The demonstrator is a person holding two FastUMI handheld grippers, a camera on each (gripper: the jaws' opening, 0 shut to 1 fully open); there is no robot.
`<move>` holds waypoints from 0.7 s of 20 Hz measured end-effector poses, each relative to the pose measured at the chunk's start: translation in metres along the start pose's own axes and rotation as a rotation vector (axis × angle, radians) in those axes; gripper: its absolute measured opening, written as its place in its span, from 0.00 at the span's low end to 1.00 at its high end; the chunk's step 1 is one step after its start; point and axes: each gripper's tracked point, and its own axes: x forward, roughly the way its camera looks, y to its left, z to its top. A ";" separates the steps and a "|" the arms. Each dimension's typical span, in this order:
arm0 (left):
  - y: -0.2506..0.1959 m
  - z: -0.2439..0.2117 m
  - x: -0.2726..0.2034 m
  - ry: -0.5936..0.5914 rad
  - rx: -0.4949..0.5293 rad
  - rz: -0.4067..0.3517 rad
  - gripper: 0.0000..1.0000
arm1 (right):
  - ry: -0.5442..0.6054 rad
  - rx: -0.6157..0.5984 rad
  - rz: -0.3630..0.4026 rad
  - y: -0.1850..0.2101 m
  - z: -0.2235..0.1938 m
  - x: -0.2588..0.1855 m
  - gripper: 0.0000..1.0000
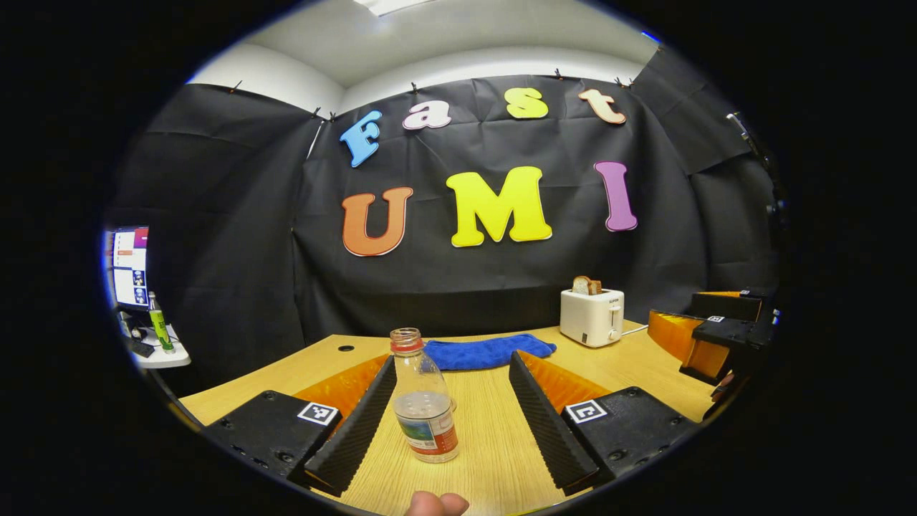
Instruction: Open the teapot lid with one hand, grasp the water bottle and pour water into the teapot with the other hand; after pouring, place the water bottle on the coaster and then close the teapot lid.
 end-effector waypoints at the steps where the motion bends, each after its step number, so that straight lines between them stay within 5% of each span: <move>1: 0.001 0.000 0.001 0.001 -0.003 0.001 0.99 | 0.003 -0.001 0.006 0.002 -0.001 0.001 0.95; 14: 0.012 0.007 -0.003 -0.013 -0.007 0.028 0.99 | 0.065 -0.019 0.065 0.034 -0.042 0.003 0.95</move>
